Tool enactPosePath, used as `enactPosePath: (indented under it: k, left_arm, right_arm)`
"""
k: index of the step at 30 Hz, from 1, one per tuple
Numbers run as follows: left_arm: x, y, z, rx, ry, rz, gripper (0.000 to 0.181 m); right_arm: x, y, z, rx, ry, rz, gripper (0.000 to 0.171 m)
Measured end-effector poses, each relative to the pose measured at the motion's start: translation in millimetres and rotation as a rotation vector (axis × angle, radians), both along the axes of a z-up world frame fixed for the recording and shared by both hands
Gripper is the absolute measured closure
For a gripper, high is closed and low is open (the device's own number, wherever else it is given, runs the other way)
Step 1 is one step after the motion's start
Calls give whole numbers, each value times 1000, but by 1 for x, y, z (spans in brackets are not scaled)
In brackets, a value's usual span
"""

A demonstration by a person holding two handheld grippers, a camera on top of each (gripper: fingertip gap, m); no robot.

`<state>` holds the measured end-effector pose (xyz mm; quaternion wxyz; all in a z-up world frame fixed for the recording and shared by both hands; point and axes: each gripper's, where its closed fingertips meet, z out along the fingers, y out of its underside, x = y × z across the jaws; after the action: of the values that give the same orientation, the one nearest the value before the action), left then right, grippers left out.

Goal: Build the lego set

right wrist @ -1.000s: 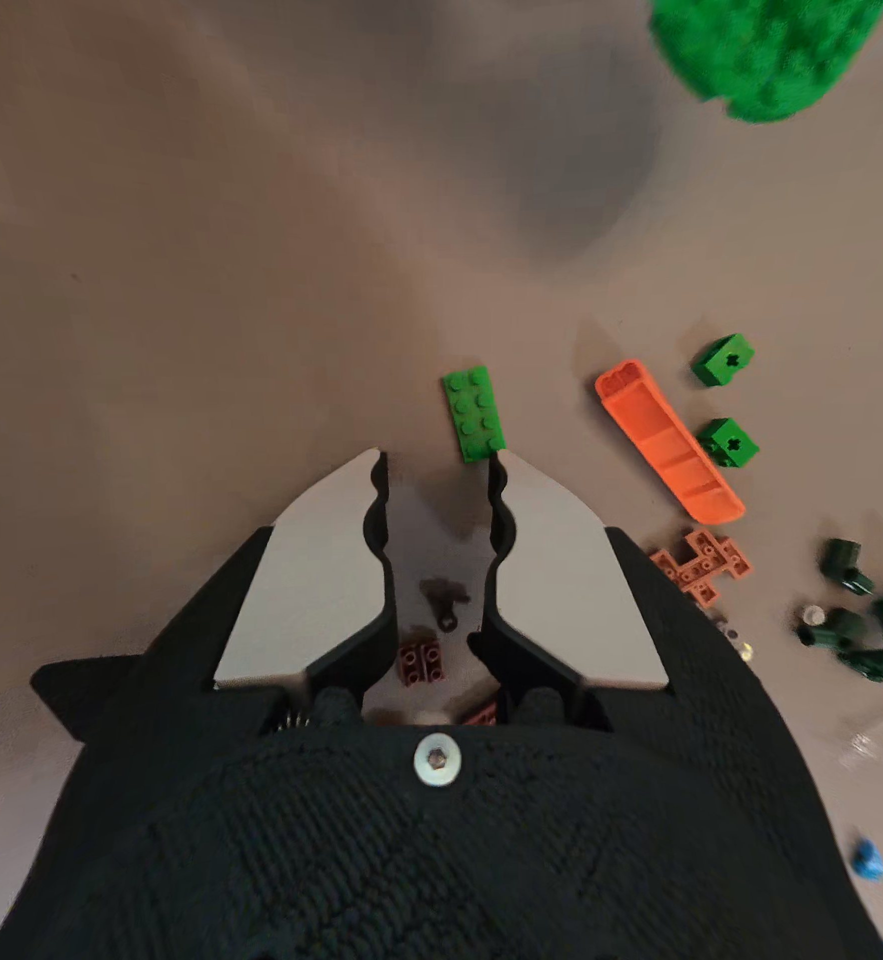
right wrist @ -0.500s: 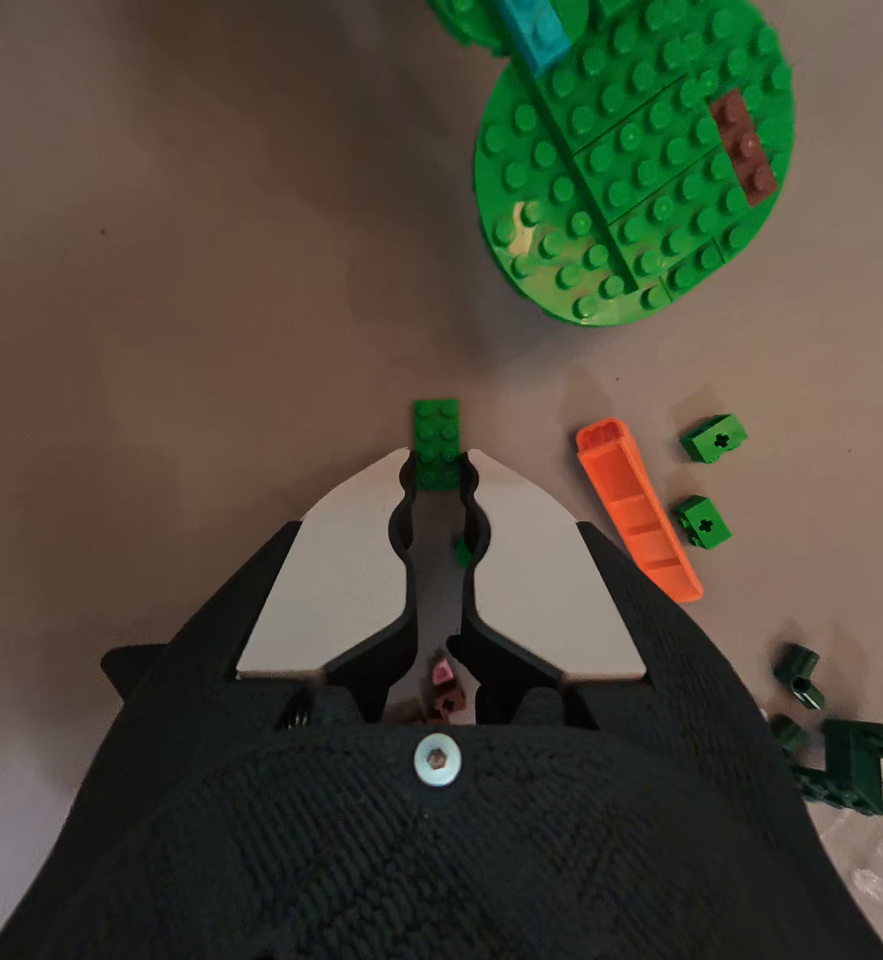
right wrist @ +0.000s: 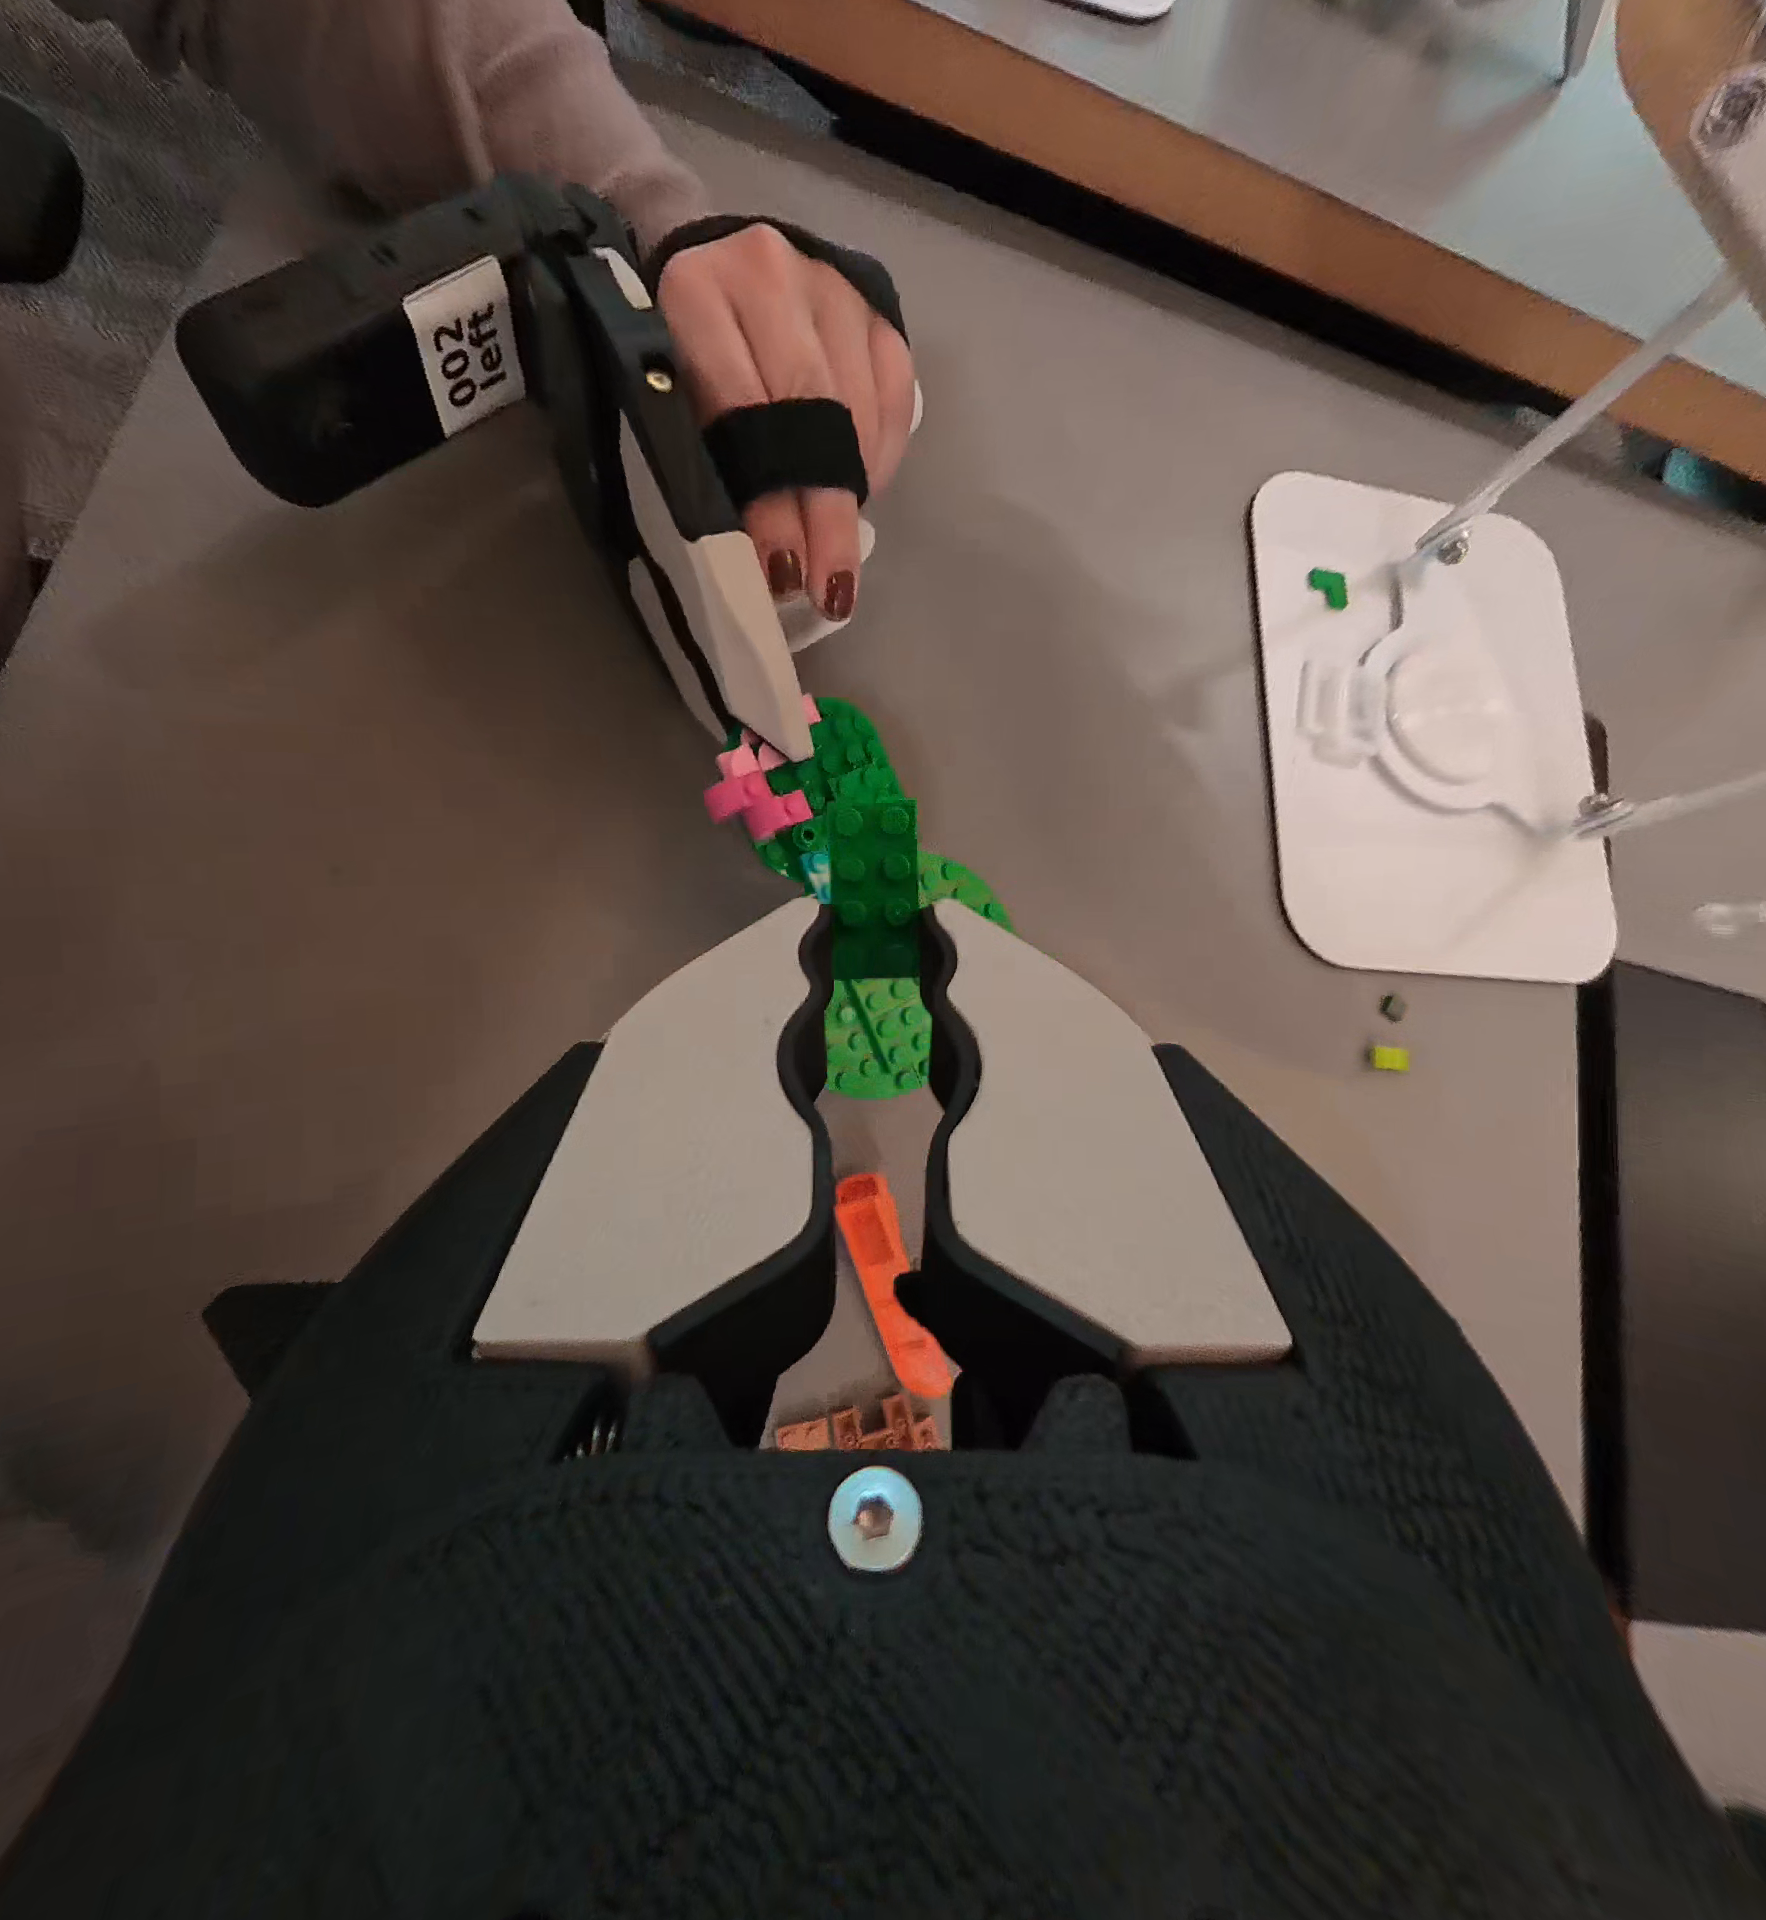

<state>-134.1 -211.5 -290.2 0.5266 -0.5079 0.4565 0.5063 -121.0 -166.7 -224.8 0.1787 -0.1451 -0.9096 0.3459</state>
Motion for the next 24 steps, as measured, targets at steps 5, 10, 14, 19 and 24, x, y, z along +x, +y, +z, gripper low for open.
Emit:
enactPosePath:
  k: [5, 10, 14, 19, 24]
  left_arm:
    - [5, -2, 7, 34, 3, -17, 171]
    - [22, -2, 4, 29, 27, -70, 171]
    - [27, -1, 0, 8, 31, -88, 171]
    - [20, -2, 3, 15, -21, -71, 170]
    - [18, -2, 4, 13, -51, -71, 170]
  right_arm:
    - [3, -3, -12, 52, -55, 55, 157]
    - [14, 3, -15, 22, -126, 63, 157]
    - [21, 2, -19, -3, -206, 74, 157]
    - [19, -1, -25, 16, -223, 79, 157]
    - [17, -2, -28, 20, -226, 82, 157]
